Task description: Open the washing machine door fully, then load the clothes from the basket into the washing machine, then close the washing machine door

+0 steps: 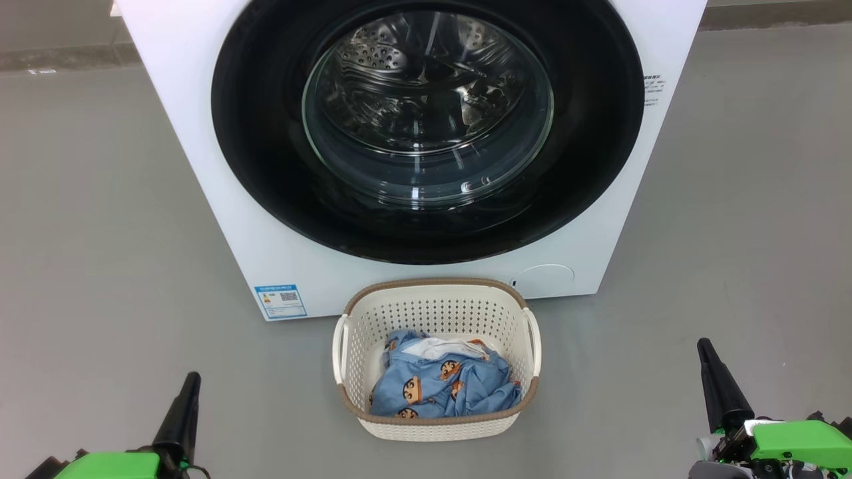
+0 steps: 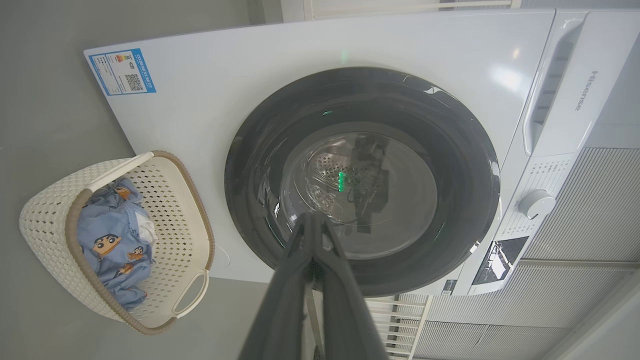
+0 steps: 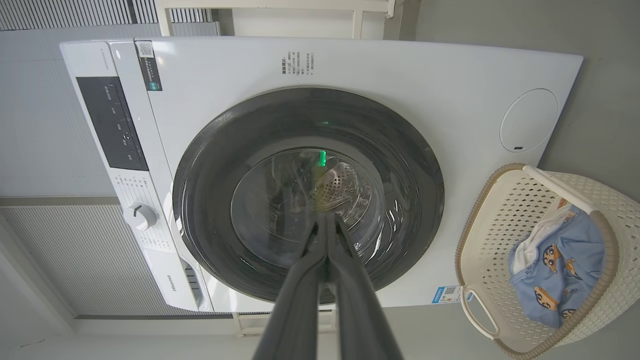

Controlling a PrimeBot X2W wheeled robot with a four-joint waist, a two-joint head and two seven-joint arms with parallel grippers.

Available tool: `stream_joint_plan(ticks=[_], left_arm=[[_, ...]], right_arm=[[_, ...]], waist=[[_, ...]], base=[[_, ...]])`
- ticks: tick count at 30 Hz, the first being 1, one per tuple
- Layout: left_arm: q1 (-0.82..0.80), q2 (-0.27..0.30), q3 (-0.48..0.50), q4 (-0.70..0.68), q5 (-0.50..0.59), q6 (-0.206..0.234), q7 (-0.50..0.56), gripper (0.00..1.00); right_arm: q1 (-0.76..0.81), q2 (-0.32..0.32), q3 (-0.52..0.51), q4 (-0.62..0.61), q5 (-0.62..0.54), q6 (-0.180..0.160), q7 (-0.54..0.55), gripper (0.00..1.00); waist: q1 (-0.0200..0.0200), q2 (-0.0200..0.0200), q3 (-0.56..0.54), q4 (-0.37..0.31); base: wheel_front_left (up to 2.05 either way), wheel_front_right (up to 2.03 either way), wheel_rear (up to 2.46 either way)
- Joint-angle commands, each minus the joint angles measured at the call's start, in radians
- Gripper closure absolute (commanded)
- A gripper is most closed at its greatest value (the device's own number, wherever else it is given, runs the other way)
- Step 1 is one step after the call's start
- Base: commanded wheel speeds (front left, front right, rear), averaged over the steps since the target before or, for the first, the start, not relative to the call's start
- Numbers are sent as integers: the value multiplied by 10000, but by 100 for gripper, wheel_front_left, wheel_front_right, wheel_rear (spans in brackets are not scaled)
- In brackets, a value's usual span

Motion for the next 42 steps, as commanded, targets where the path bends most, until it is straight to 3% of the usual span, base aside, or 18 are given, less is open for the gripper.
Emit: stream_joint_plan(ticks=[1, 6, 7, 12, 19, 23, 42], left_arm=[[-435, 133, 358, -235, 131, -73, 36, 100], [-436, 131, 361, -234, 134, -73, 39, 100], [-1, -2, 5, -1, 1, 0, -2, 0], [367, -221, -73, 498, -2, 46, -13, 0], [335, -203, -234, 393, 55, 39, -218, 0], [342, -193, -319, 321, 97, 35, -336, 0], [279, -143, -680, 4, 385, 17, -897, 0]], right_arm=[[-411, -37, 223, -246, -121, 17, 89, 100], [-412, -36, 222, -246, -122, 17, 90, 100], [-1, 0, 1, -1, 0, 0, 6, 0], [325, 118, 0, 528, 4, 0, -13, 0], [373, 110, -20, 333, -17, 1, -205, 0], [432, 105, -14, 196, -71, 2, -327, 0], [585, 82, -42, -434, -528, 4, -892, 0]], waist=[[0, 0, 0, 0], [0, 0, 0, 0], [0, 0, 0, 0], [0, 0, 5, -3], [22, 0, -4, -5], [2, 0, 23, -7], [0, 0, 87, -28]], base=[[0, 0, 0], [0, 0, 0], [0, 0, 0], [0, 0, 0], [0, 0, 0], [0, 0, 0], [0, 0, 0]])
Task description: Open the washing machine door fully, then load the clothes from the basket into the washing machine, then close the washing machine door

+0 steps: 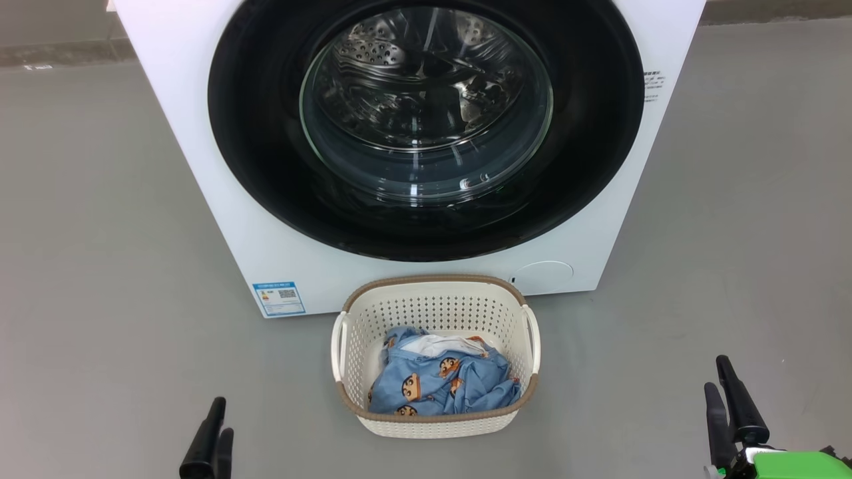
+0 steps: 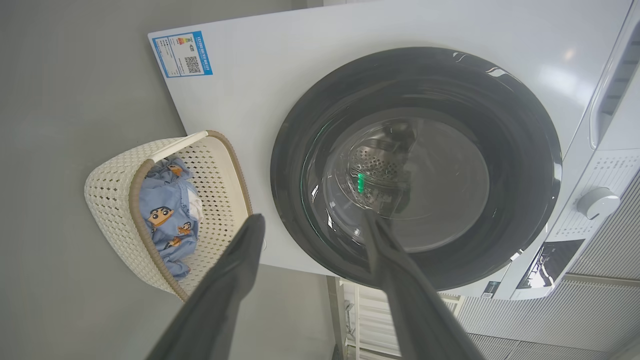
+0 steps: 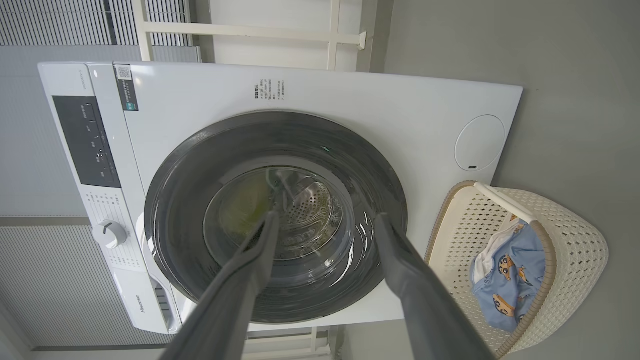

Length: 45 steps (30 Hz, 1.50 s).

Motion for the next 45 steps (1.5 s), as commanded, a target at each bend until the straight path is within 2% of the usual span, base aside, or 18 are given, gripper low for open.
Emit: stream_joint_plan(ticks=[1, 13, 28, 45], left_arm=[[-363, 164, 36, -323, 133, -30, -114, 0], [-412, 195, -150, -438, 1005, -41, -466, 0], [-507, 234, -90, -375, 3221, -56, -909, 0], [-613, 276, -138, -430, 5215, -71, -1379, 0]], right_arm=[[-91, -87, 22, -356, -110, 4, -107, 0], [-12, -161, 66, -814, -1169, 6, -457, 0], [29, -326, 122, -1259, -3131, 8, -896, 0], [58, -734, 340, -1690, -5830, 10, -1362, 0]], waist=[[-1, 0, 2, 3], [-1, 0, 23, 36], [-1, 0, 40, 75], [-1, 0, 62, 90]], base=[[0, 0, 0], [0, 0, 0], [0, 0, 0], [0, 0, 0]])
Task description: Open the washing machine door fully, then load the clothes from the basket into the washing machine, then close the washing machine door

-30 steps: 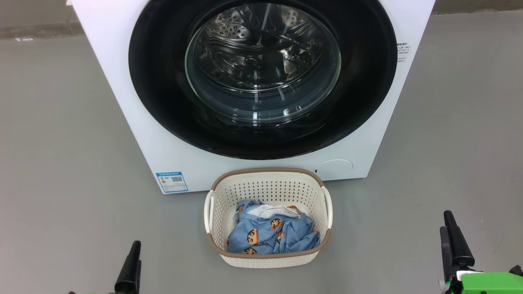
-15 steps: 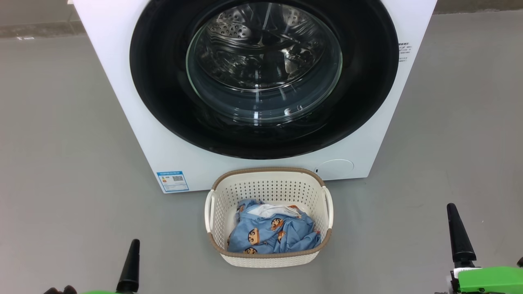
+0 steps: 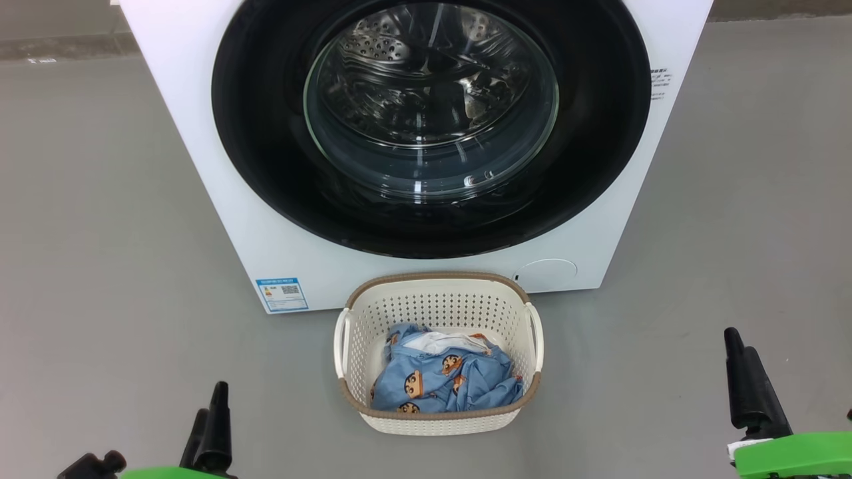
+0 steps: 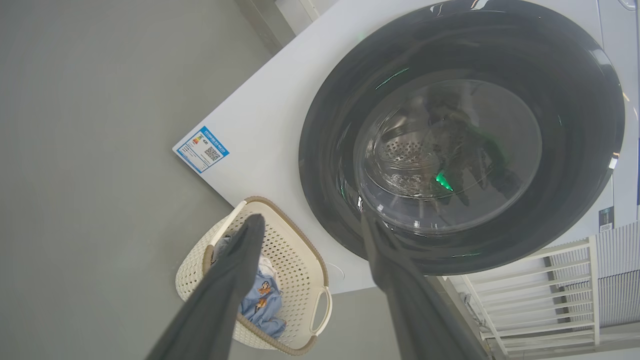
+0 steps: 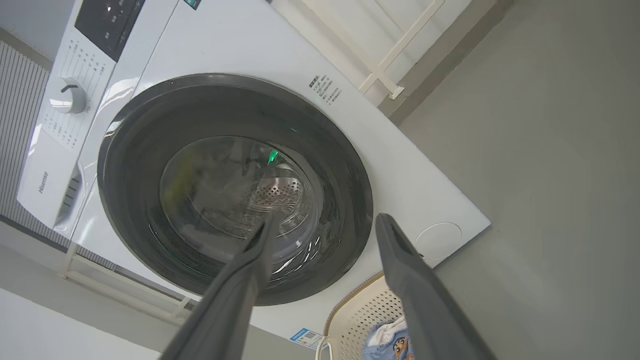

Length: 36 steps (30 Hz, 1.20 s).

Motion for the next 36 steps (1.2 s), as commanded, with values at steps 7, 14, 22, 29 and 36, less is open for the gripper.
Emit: stream_joint_plan(ticks=[7, 14, 22, 29, 36], left_arm=[[-405, 188, 116, -311, 1114, -64, -270, 0], [-433, 207, 224, -378, 2325, -71, -477, 0], [-507, 227, 53, -436, 4365, -78, -712, 0], [-518, 245, -15, -432, 5719, -85, -918, 0], [-488, 264, 21, -491, 6751, -92, -1123, 0]], right_arm=[[-155, -364, 397, -490, -1289, 11, -285, 0], [-157, -503, 503, -630, -2290, 12, -490, 0], [-146, -740, 629, -646, -3467, 13, -724, 0], [-150, -937, 829, -510, -4546, 14, -928, 0], [-142, -1092, 925, -146, -5624, 15, -1132, 0]], waist=[[-1, 0, -8, -8], [-1, 0, 3, 14], [-1, 0, 14, 78], [-1, 0, 0, 117], [-1, 0, -17, 156]], base=[[0, 0, 0], [0, 0, 0], [0, 0, 0], [0, 0, 0], [0, 0, 0]])
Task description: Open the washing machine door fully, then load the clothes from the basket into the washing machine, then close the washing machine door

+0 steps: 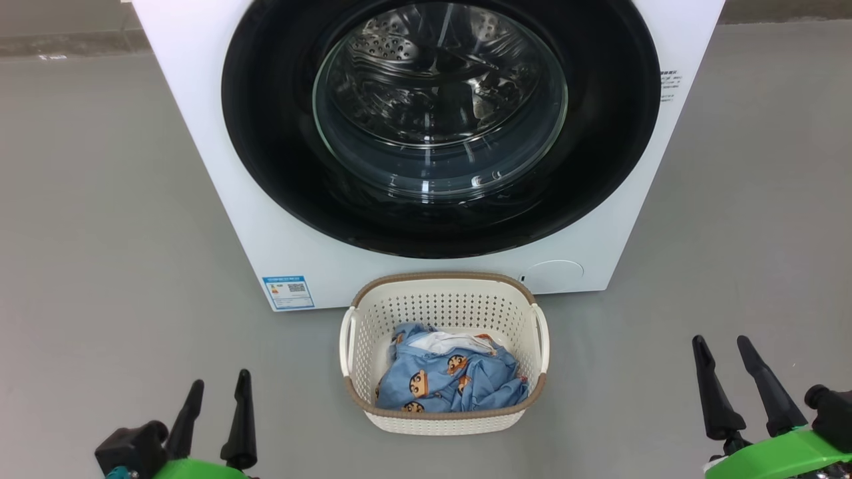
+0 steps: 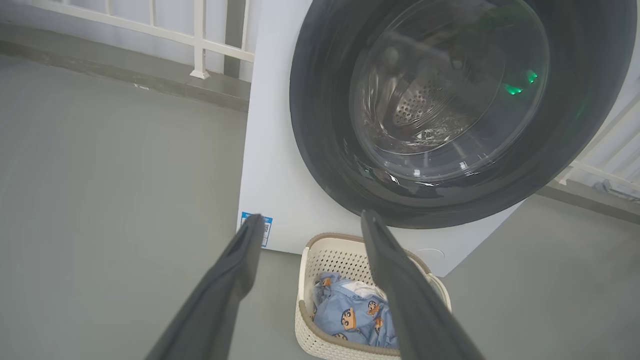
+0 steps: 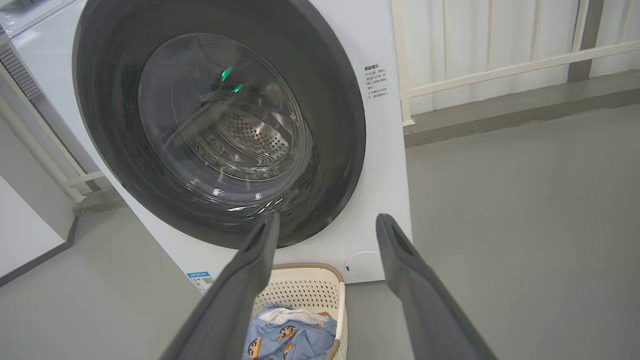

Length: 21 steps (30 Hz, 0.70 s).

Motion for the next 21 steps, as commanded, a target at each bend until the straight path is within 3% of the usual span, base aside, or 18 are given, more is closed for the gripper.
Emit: stream_joint_plan(ticks=[1, 15, 21], left_arm=[[-388, 176, 260, -313, 442, -58, -181, 0], [-332, 212, 334, -318, 2102, -71, -586, 0], [-304, 212, 382, -297, 2111, -71, -586, 0]], right_arm=[[-146, -250, 214, -119, -413, 16, -170, 0], [-234, -503, 284, 981, -1838, 17, -573, 0], [-241, -481, 221, 1237, -1870, 17, -573, 0]], waist=[[-1, -1, -7, 10], [-1, -1, -36, 88], [-1, -1, -45, 137]], base=[[0, 0, 0], [0, 0, 0], [0, 0, 0]])
